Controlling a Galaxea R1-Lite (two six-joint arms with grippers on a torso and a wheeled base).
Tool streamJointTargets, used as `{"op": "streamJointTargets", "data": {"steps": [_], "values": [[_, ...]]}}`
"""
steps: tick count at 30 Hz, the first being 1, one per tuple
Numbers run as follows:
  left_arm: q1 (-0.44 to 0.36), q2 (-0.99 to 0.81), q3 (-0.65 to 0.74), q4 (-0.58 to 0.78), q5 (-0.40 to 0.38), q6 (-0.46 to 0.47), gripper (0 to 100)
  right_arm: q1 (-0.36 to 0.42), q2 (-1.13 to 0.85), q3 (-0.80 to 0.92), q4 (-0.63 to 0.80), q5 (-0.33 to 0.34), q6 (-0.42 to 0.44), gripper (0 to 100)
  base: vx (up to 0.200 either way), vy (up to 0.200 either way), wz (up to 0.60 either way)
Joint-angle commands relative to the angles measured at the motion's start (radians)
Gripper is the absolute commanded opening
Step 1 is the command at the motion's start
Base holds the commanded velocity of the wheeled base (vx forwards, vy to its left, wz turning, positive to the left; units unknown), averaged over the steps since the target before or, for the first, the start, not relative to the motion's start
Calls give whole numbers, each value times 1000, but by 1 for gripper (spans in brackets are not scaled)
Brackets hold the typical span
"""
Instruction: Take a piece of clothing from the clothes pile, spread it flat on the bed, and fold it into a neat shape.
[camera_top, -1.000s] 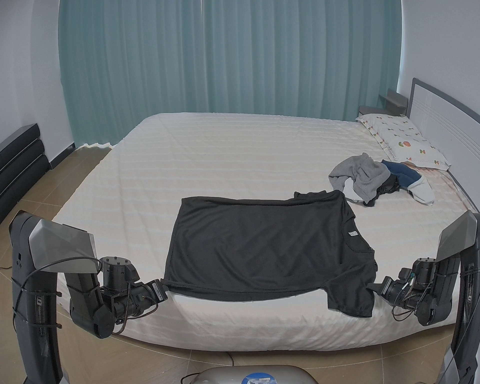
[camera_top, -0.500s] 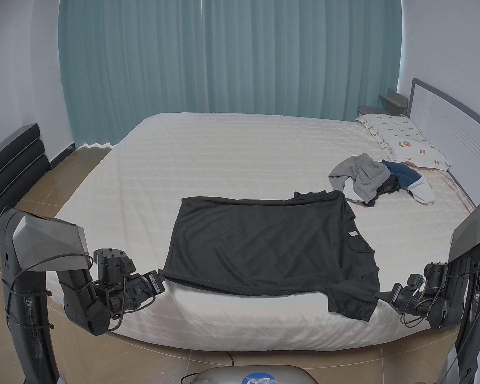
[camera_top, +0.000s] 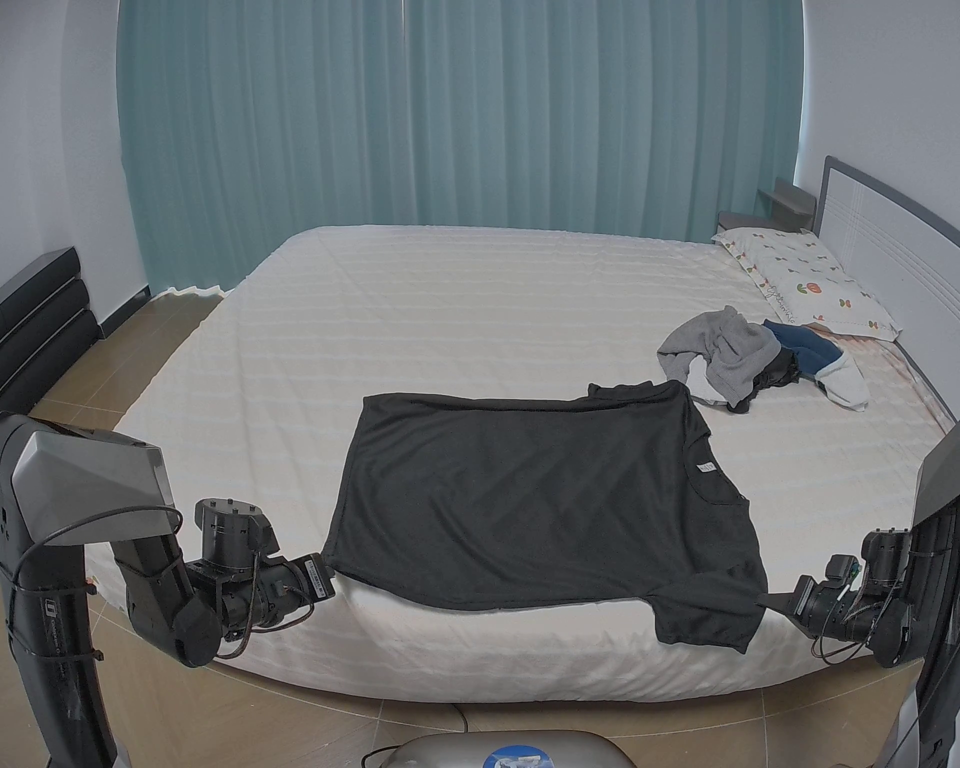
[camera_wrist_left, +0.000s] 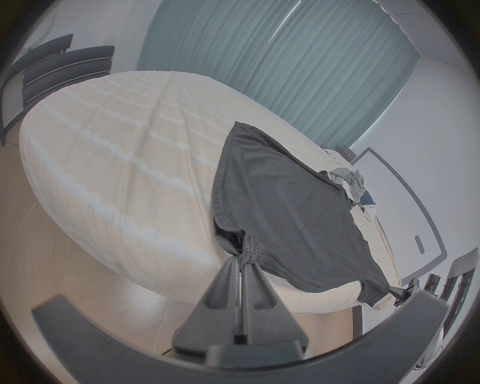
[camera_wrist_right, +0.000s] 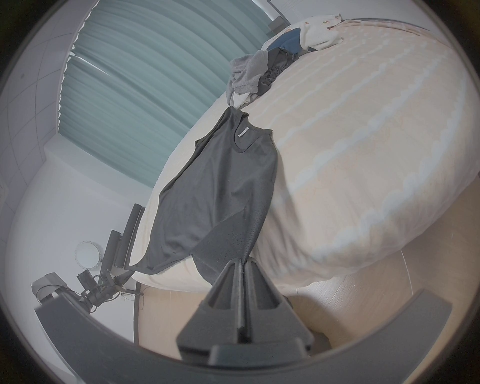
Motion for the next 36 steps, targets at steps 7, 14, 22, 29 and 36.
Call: {"op": "streamJointTargets", "data": {"steps": [7, 14, 22, 29, 36], "values": [[22, -66, 109, -11, 9, 1, 0, -20, -25, 77, -9, 21, -64, 0, 0, 0, 0], [70, -93, 181, -13, 7, 32, 0, -54, -50, 77, 7, 26, -84, 0, 0, 0, 0], [73, -100, 277, -57, 7, 110, 0, -54, -59, 77, 108, 24, -157, 0, 0, 0, 0], [84, -93, 332, -91, 7, 187, 0, -71, -131, 77, 238, 29, -231, 0, 0, 0, 0], [119, -94, 384, -103, -4, 271, 0, -71, -213, 77, 424, 24, -314, 0, 0, 0, 0]]}}
